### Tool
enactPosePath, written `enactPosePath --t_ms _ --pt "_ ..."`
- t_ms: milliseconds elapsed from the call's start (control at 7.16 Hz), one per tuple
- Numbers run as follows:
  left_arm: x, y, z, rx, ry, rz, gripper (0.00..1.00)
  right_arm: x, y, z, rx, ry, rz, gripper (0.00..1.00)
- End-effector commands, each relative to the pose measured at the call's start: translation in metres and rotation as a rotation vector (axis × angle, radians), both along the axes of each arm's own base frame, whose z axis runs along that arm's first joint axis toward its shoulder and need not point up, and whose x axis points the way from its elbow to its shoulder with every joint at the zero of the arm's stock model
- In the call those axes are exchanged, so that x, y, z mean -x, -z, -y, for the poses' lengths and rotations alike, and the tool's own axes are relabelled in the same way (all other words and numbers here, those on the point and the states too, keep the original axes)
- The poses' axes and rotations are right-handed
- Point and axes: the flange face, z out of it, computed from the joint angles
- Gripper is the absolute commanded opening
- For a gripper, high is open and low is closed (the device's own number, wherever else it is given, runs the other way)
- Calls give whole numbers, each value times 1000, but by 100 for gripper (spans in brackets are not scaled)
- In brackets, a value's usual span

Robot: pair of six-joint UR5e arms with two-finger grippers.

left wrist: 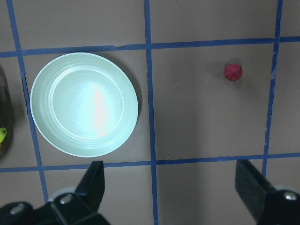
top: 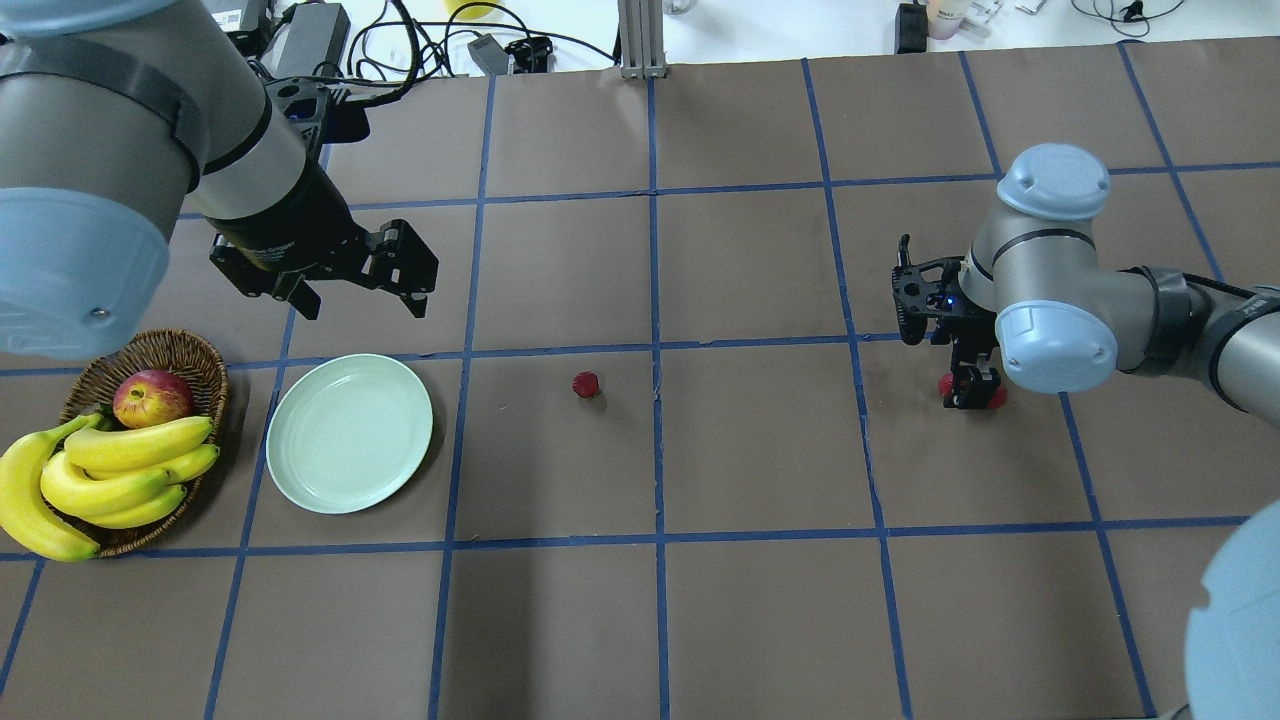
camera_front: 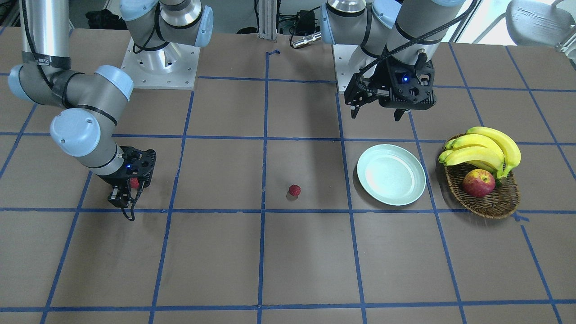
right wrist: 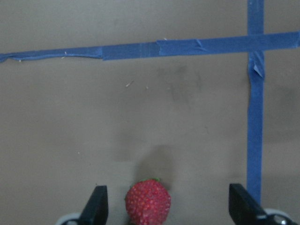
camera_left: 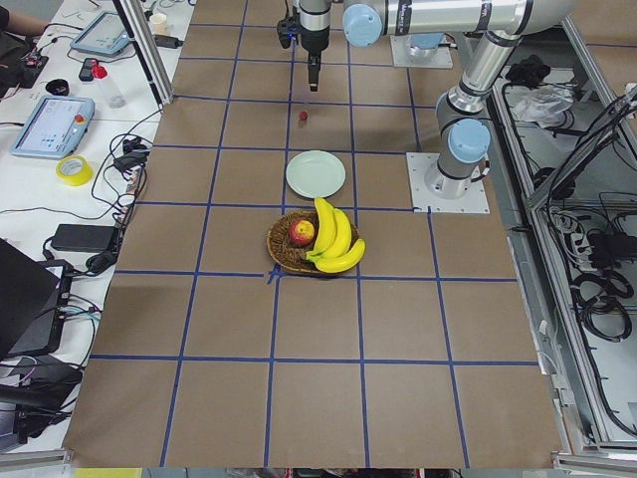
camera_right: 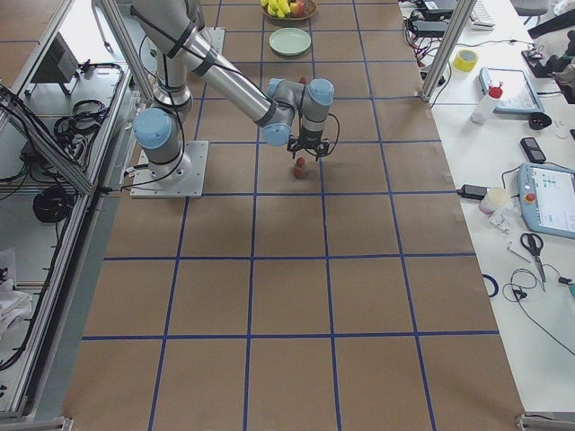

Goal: Collect all strawberries into plate
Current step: 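Grasp a strawberry with the right gripper and lift it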

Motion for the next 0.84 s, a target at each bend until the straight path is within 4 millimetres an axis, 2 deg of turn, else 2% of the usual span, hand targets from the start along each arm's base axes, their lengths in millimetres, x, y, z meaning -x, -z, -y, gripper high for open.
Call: enactPosePath --t_ms 0,279,559,698 --pt "0 0 0 4 -2 -1 100 0 6 -7 -17 -1 -8 83" --pt "1 0 1 6 -3 -5 100 2 5 -7 -16 -4 -21 66" --pt "1 0 0 4 0 -4 100 3 6 -8 -21 -4 -34 31" --pt "1 0 0 4 0 -4 100 3 5 -7 -20 -4 -34 10"
